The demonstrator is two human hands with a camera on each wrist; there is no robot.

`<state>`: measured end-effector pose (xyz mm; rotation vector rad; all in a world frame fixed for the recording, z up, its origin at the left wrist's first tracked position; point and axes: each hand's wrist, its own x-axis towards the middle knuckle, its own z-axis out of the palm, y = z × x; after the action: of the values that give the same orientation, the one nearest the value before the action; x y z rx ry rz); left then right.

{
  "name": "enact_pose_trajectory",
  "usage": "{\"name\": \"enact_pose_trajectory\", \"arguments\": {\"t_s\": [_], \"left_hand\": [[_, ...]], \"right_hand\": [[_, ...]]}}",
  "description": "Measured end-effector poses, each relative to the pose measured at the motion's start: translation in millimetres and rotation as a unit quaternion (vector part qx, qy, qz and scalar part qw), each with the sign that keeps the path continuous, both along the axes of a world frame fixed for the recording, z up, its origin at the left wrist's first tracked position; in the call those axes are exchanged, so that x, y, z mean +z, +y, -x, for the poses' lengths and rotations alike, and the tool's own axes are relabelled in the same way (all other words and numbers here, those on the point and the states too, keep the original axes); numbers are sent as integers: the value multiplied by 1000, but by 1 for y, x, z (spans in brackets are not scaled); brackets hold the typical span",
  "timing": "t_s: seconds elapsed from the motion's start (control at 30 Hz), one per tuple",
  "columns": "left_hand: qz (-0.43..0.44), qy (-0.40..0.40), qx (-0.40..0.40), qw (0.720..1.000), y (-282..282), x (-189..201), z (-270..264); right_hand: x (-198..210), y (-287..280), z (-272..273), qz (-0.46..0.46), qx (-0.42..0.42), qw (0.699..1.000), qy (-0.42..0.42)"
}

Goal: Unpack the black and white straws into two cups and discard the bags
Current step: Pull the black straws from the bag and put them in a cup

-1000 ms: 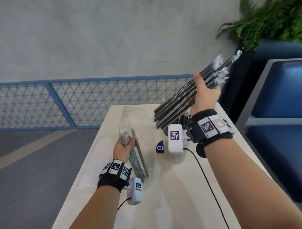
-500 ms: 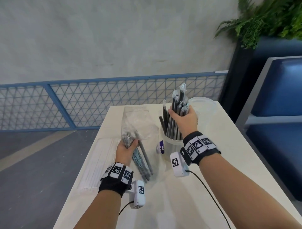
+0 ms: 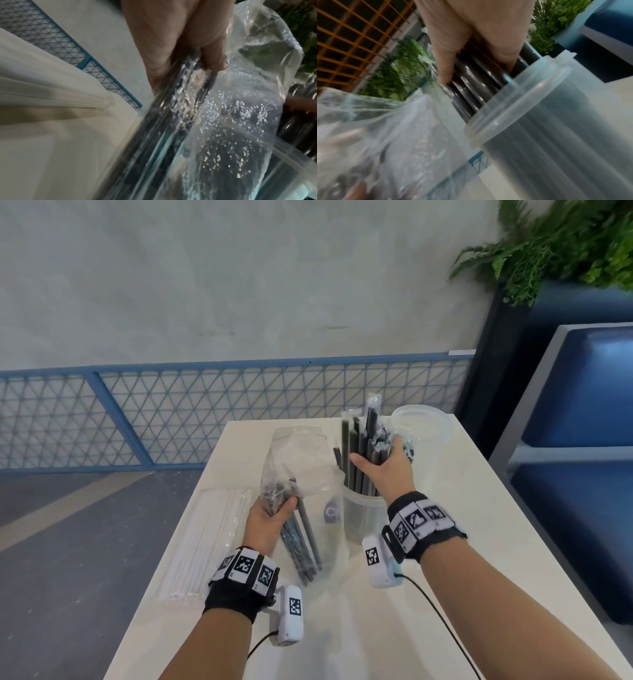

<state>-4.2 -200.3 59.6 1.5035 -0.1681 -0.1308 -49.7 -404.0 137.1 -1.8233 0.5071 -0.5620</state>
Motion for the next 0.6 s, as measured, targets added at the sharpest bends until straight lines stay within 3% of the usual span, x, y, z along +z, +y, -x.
{"name": "enact_pose_trajectory", "arguments": {"t_s": [0.07,0.13,0.2,0.27,0.37,0.47,0.6], "left_hand": [[-5,-4,-2,1000,3,1,1],[-9,1,-5,1000,4,1,2],[-20,1,-5,1000,5,2,4],[-21,-4,-8,1000,5,4,7],[-18,-7,-18,1000,6,5,10],[-13,14,-32,999,8,9,13],[-30,19,-53,998,9,18,18]], "right_hand": [[8,13,12,84,-59,986,-129],[15,32,25,205,-101,935,-271],[15,50,29,266,-49,905,-327],[10,61,26,265,67,921,-277],[-7,65,15,260,161,946,-103],[-13,63,4,272,227,932,78],[-9,71,0,271,280,911,135]]}}
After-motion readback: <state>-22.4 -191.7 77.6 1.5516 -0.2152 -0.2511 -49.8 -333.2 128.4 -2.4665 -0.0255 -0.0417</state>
